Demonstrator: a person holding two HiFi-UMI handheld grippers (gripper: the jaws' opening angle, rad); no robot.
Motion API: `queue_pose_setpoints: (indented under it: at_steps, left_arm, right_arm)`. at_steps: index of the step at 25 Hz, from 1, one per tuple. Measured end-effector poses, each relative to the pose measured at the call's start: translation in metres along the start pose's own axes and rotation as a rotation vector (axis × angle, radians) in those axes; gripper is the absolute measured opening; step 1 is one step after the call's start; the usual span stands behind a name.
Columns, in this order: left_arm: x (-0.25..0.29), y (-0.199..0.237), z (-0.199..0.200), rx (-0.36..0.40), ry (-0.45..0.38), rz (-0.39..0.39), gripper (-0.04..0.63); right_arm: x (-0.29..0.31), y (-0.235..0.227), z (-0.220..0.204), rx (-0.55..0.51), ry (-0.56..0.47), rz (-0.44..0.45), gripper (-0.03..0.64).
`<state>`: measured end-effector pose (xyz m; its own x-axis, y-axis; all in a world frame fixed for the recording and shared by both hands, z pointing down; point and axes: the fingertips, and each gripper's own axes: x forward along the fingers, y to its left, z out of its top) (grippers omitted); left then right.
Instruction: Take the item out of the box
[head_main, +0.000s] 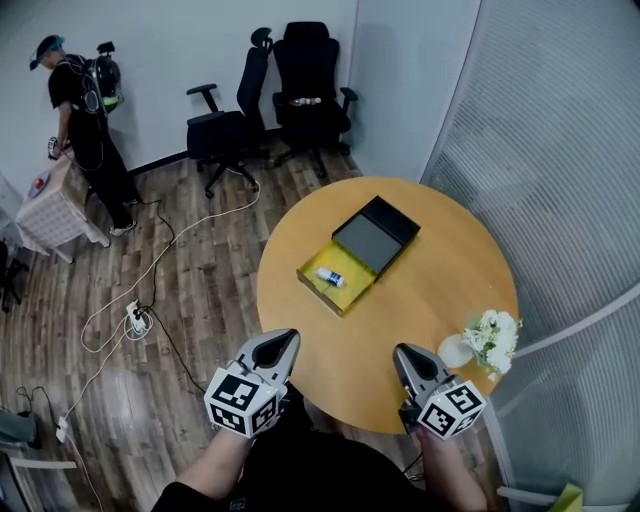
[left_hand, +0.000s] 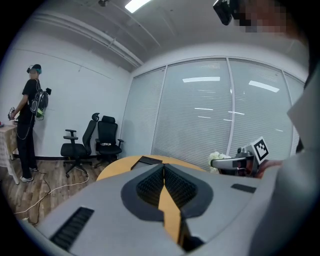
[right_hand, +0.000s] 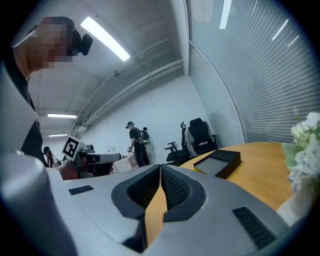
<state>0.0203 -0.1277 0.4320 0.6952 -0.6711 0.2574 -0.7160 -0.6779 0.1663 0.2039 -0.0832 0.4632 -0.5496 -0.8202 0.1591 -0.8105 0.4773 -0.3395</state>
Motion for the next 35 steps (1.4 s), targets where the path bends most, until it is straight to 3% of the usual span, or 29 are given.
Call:
queue_pose_setpoints:
  at_steps: [8,14,19,24,35]
  left_arm:
    - [0.038,0.076,0.012,-0.04,0.024,-0.047,0.014]
    - [0.067,0.097,0.018,-0.035,0.049,-0.13,0.014]
    - [0.092,0.087,0.023,-0.031,0.059,-0.172,0.014]
    - [0.101,0.062,0.028,-0.023,0.059,-0.167,0.014]
    - [0.088,0.024,0.032,0.022,0.057,-0.068,0.014]
  right_arm:
    - [0.091,-0.002,0.012,0.009,0.047,-0.01,0.038]
    - [0.115,-0.009,0.024,0.003,0.048,-0.067,0.038]
    - [0.112,-0.022,0.024,0.001,0.063,-0.099,0.038]
    - [0.095,-0.045,0.025,-0.012,0.07,-0.102,0.038]
    - [0.084,-0.066,0.042,-0.113,0.091,0.005,0.04]
